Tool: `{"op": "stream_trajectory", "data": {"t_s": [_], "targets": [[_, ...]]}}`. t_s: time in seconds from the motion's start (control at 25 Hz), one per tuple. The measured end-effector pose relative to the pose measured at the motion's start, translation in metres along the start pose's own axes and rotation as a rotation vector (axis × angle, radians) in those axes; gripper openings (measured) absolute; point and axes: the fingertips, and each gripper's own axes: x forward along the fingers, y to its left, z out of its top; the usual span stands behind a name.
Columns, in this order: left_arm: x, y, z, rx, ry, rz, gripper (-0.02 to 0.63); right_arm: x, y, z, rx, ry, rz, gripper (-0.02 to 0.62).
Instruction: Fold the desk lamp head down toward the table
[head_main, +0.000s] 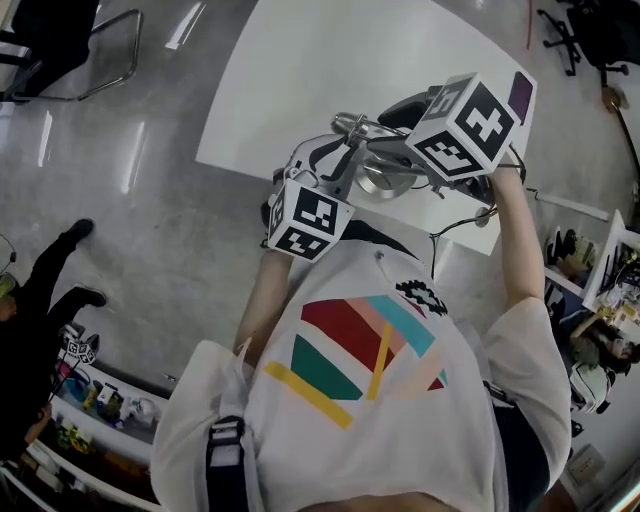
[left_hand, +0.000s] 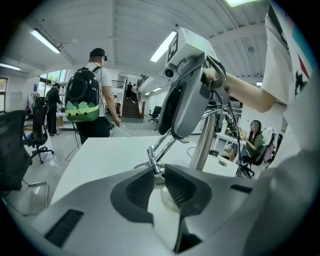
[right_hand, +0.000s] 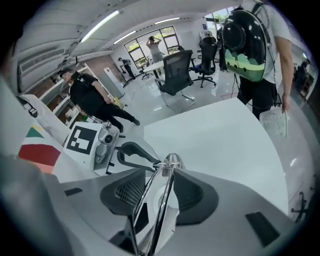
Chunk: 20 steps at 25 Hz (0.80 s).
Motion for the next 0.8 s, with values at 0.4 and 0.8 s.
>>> {"op": "stream_trajectory", "data": {"t_s": [0.4,0.8], "targets": [[-0.004,0.007,-0.004,-0.033,-0.001,0.002,0.097,0.008,0.002,0.008,-0.025,0.017,-0.021,0.160],[-0.030,0.018,0.007,-0.006,-0.047,0.095,0.104,-0.031,-0.003,0.025,-0.255,-0.097,-0.440,0.158]]}}
